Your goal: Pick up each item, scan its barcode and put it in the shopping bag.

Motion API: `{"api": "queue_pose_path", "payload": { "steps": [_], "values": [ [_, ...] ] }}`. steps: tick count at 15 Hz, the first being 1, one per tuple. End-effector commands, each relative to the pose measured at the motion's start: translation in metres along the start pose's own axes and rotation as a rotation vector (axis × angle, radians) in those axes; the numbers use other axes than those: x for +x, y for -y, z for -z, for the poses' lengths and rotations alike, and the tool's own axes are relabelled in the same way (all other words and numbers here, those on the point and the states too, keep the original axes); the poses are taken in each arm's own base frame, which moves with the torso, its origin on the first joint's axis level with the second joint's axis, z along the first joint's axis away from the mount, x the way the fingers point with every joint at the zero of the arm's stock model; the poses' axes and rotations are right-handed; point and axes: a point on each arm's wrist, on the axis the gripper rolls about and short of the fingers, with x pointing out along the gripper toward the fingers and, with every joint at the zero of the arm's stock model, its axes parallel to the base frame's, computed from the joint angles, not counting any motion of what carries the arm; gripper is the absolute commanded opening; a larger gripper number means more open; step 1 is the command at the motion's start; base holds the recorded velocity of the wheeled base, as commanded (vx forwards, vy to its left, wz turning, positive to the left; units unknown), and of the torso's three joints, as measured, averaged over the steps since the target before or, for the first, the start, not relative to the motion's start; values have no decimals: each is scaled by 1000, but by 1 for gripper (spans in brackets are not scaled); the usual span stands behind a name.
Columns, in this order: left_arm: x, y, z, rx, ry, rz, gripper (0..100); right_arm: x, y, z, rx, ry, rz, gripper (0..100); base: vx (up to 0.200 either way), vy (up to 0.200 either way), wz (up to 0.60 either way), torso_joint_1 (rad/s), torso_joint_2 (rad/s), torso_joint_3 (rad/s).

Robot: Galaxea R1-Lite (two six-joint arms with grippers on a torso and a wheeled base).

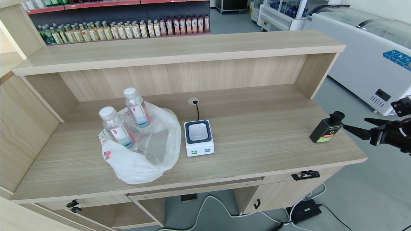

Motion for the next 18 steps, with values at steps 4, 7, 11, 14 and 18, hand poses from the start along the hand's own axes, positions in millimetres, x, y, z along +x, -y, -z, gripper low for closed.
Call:
{"api": "queue_pose_path", "payload": {
  "steps": [4, 7, 11, 14, 18],
  "values": [
    [0, 0, 0, 0, 1, 0, 100, 22, -5, 12, 0, -4, -42, 100, 0, 0, 0, 0, 0, 0],
    [0, 0, 0, 0, 1, 0, 100, 32, -13, 15, -3, -4, -72, 100, 0, 0, 0, 0, 0, 0],
    [0, 0, 0, 0, 3, 0, 100, 44, -18, 17, -11, -1, -82, 100, 0, 0, 0, 0, 0, 0],
    [0, 0, 0, 0, 1, 0, 100, 47, -19, 20, -12, -1, -85, 100, 0, 0, 0, 0, 0, 0],
    [0, 0, 0, 0, 1, 0, 100, 56, -19, 24, -22, 9, -94, 100, 0, 0, 0, 0, 0, 0]
  ]
}}
